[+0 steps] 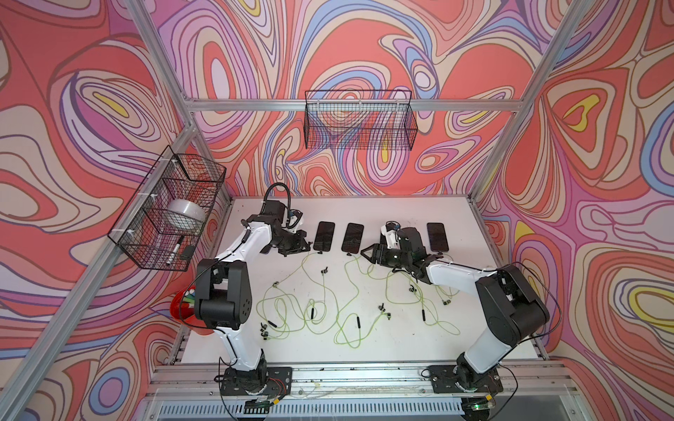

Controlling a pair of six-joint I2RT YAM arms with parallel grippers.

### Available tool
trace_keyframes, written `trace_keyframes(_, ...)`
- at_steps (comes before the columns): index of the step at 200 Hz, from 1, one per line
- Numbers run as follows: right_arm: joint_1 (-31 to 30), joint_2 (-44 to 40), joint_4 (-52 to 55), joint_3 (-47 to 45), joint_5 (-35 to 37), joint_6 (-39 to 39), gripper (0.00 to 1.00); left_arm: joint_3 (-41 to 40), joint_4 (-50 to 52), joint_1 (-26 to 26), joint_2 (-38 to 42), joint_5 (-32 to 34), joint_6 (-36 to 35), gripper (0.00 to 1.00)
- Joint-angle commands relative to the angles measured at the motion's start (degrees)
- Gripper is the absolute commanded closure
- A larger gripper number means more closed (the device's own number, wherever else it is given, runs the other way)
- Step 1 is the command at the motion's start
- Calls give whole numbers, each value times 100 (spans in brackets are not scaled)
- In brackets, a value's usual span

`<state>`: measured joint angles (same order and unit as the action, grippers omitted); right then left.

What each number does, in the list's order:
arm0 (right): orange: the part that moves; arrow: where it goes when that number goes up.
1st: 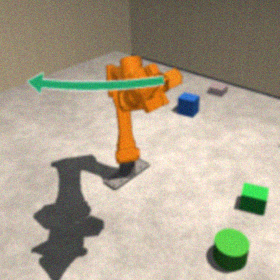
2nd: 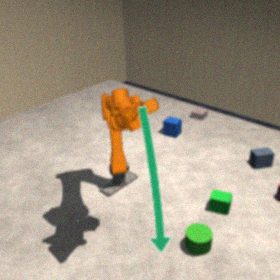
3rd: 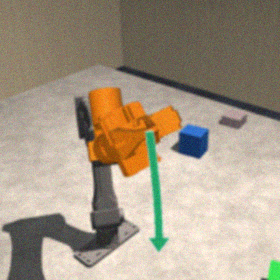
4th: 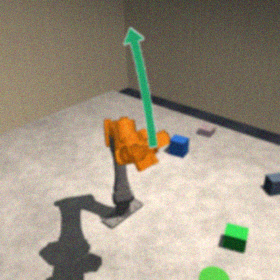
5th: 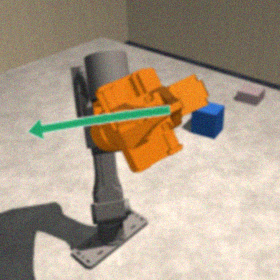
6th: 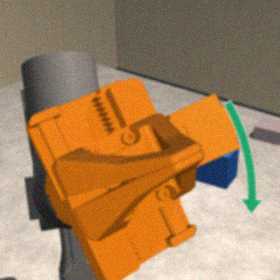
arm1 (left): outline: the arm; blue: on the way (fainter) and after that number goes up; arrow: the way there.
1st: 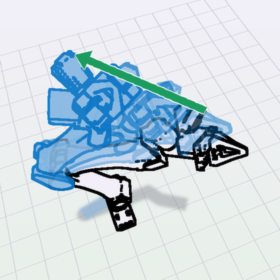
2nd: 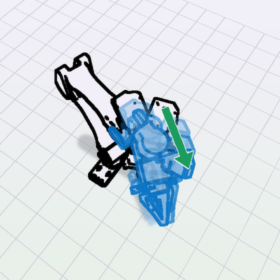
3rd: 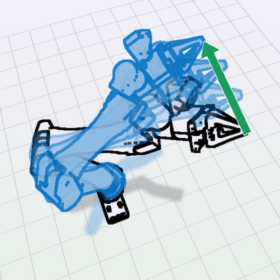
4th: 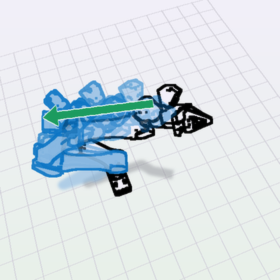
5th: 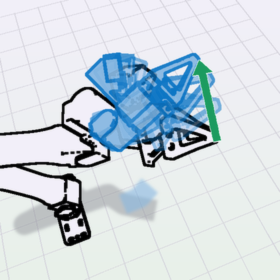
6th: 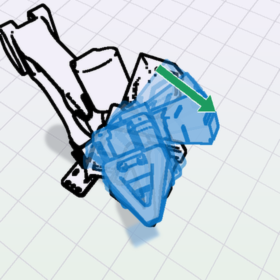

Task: Plug wired earphones into phones
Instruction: Pick up the wired earphone from the center of the board.

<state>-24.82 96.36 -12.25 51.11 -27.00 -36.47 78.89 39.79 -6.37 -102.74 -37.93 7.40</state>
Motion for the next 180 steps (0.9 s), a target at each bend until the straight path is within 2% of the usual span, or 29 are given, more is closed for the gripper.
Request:
trace_keyframes(1, 23, 3, -375, 201, -468, -193, 39, -93, -704, -154, 129, -1337, 77, 100)
trace_keyframes(12, 22, -89, -338, 189, -436, -175, 48, -93, -829, -248, 148, -1475, 52, 100)
trace_keyframes(34, 22, -288, 77, 337, -214, -47, 68, -52, -724, -495, 223, -757, -171, 100)
trace_keyframes(46, 5, -340, 258, 452, -127, 0, 75, -202, -1001, -607, 278, -769, -156, 100)
trace_keyframes(80, -168, -287, 304, 757, -127, -41, 87, -559, -1806, -846, 281, -1338, -13, 100)
trace_keyframes(91, -178, -281, 210, 769, -199, -128, 89, -595, -1830, -914, 302, -1148, -23, 100)
trace_keyframes(118, -351, -332, 866, 1176, 160, 143, 88, -525, -1589, -1016, 396, -400, -281, 100)
trace_keyframes(136, -666, -151, 1531, 1655, 495, 504, 76, -691, -1859, -1074, 563, -180, -247, 100)
trace_keyframes(156, -805, 53, 1385, 1788, 469, 419, 69, -793, -2011, -1150, 705, -94, -239, 100)
trace_keyframes(180, -829, 218, 1169, 1875, 437, 266, 68, -914, -2118, -1196, 854, -79, -195, 100)
